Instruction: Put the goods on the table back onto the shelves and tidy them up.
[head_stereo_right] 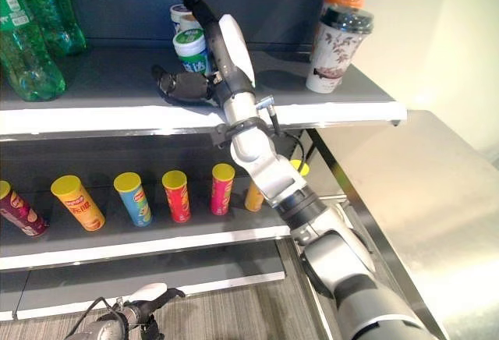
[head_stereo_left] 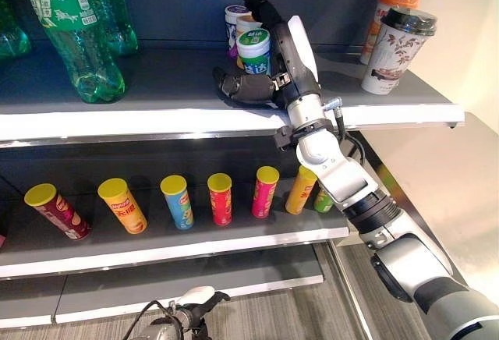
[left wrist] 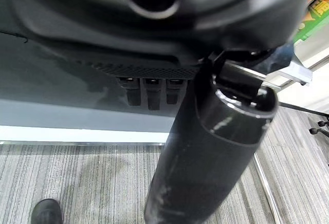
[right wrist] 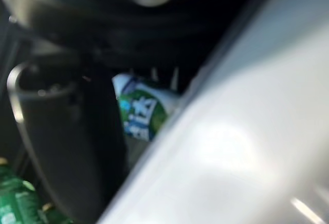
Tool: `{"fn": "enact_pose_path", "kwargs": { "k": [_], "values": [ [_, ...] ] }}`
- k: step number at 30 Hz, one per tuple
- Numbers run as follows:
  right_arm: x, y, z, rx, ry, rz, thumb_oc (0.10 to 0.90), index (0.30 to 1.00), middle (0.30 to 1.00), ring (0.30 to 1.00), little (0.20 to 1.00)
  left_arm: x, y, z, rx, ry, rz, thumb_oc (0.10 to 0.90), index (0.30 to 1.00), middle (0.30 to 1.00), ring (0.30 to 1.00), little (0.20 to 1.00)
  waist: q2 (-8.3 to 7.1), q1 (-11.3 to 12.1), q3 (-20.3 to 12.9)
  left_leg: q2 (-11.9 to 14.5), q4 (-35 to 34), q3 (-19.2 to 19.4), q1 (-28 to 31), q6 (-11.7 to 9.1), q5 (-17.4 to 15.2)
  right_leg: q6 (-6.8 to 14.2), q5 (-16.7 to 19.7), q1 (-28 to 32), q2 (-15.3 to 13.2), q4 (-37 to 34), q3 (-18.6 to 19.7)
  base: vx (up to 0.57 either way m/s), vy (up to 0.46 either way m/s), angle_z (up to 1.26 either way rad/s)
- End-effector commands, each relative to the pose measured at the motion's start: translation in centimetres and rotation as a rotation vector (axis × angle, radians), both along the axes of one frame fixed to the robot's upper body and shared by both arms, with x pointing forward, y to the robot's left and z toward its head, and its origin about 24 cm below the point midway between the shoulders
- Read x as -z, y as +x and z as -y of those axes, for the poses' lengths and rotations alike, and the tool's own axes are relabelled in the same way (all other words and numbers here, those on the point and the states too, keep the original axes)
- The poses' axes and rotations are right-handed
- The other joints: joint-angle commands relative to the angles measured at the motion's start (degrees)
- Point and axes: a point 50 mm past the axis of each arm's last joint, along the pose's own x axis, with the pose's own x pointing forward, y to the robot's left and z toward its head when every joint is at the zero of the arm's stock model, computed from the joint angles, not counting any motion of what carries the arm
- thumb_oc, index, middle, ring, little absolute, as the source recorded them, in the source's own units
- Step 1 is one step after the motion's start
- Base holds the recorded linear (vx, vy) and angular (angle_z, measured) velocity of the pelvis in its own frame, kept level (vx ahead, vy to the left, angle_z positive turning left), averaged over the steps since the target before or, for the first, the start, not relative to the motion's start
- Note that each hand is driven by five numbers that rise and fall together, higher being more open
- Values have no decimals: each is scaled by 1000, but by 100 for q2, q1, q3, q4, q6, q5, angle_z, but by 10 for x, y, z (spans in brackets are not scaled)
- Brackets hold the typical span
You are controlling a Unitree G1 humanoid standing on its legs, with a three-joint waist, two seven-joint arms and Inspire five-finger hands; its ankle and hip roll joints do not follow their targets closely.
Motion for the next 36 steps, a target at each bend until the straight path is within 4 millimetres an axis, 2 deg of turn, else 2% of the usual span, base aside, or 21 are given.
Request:
{"fn": "enact_pose_path", "kwargs": {
  "k": [1,15,30,31,32,33,36],
  "values": [
    [-35,4,-1,21,16,96,800,900,900,900,900,-19,47,9,39,-1,156,800,900,900,900,900,-108,222,327,-230,34,-317,514,164,-1082,-64,127,242,216,109,187,0,0,0],
    [-57,-16,30,49,69,247,800,900,900,900,900,-13,50,15,10,10,153,800,900,900,900,900,-102,79,276,-227,34,-247,610,157,-1127,-61,107,282,227,96,200,0,0,0],
    [-100,-29,49,41,111,384,800,900,900,900,900,-8,52,9,-41,51,152,800,900,900,900,900,-194,-86,216,-219,34,-67,712,126,-1145,-35,189,262,262,113,277,0,2,-5],
    [-116,-33,63,39,115,417,800,900,900,900,900,-7,53,5,-59,66,154,800,900,900,900,900,-238,-178,214,-207,34,-33,722,109,-1140,-25,218,240,265,135,289,-14,22,-8],
    [-124,-36,71,36,119,434,800,900,900,900,900,-7,53,4,-71,68,153,800,900,900,900,900,-259,-232,217,-205,34,-16,719,100,-1137,-18,238,223,267,147,300,-13,20,-4],
    [-124,-36,72,35,119,434,800,900,900,900,900,-7,54,5,-69,67,154,800,900,900,900,900,-253,-225,222,-206,34,-17,714,101,-1135,-17,238,218,265,149,299,0,0,0],
    [-142,-54,103,15,109,475,800,900,900,900,900,-2,48,-2,-119,77,123,800,900,900,900,900,-307,-433,215,-198,34,42,741,75,-1163,28,291,194,283,180,342,-1,18,-7]
  ]
}}
